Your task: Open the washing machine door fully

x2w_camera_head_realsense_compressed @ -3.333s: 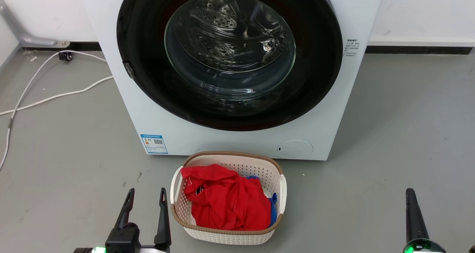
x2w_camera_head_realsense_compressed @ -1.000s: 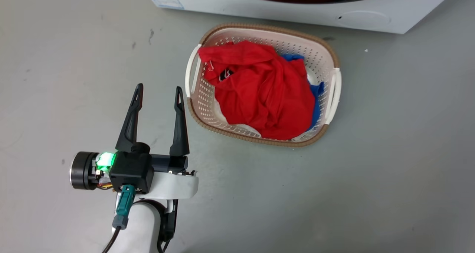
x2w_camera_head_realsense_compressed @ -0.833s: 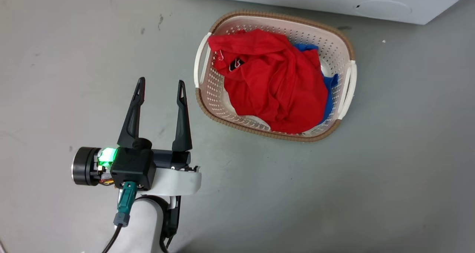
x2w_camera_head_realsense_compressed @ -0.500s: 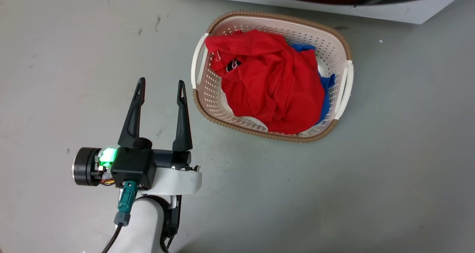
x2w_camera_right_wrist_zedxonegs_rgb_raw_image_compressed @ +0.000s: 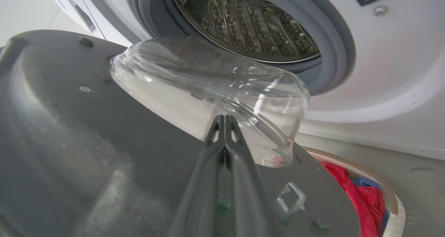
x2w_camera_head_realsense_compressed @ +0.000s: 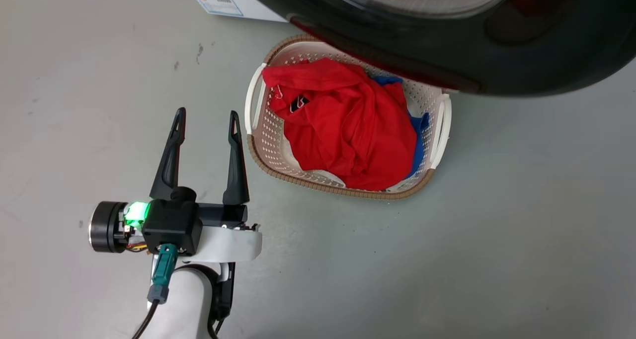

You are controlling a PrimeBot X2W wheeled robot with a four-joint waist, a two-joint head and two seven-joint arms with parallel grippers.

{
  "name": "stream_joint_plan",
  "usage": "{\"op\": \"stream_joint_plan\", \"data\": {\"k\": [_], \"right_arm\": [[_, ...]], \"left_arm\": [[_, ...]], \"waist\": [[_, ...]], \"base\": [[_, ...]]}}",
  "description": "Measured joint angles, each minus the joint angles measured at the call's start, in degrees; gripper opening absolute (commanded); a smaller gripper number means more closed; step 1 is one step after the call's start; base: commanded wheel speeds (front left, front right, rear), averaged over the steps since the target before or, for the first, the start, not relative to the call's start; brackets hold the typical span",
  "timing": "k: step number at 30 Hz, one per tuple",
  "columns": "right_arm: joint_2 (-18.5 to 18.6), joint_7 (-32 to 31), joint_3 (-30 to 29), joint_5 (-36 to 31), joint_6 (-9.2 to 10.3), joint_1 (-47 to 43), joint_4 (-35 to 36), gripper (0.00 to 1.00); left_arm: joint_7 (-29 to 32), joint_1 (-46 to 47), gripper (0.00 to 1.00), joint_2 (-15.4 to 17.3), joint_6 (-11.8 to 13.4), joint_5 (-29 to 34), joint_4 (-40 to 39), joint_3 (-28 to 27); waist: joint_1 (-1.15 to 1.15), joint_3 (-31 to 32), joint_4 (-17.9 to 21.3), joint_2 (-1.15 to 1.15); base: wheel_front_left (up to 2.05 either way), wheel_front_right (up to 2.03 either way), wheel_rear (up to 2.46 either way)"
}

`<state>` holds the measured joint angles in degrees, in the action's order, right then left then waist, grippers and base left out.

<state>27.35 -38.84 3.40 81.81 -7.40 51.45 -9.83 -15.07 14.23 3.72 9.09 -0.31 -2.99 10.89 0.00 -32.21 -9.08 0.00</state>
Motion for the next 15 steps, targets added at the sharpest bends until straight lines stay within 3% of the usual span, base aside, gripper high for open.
{"op": "stream_joint_plan", "data": {"k": [15], "right_arm": [[-3.1,-0.3,2.0,3.4,0.0,-16.9,11.9,0.0]], "left_arm": [[0.0,-2.5,1.0,1.0,0.2,0.1,0.5,-0.4]], "waist": [[0.0,5.1,0.5,0.0]], "base": [[0.0,0.0,0.0]]}}
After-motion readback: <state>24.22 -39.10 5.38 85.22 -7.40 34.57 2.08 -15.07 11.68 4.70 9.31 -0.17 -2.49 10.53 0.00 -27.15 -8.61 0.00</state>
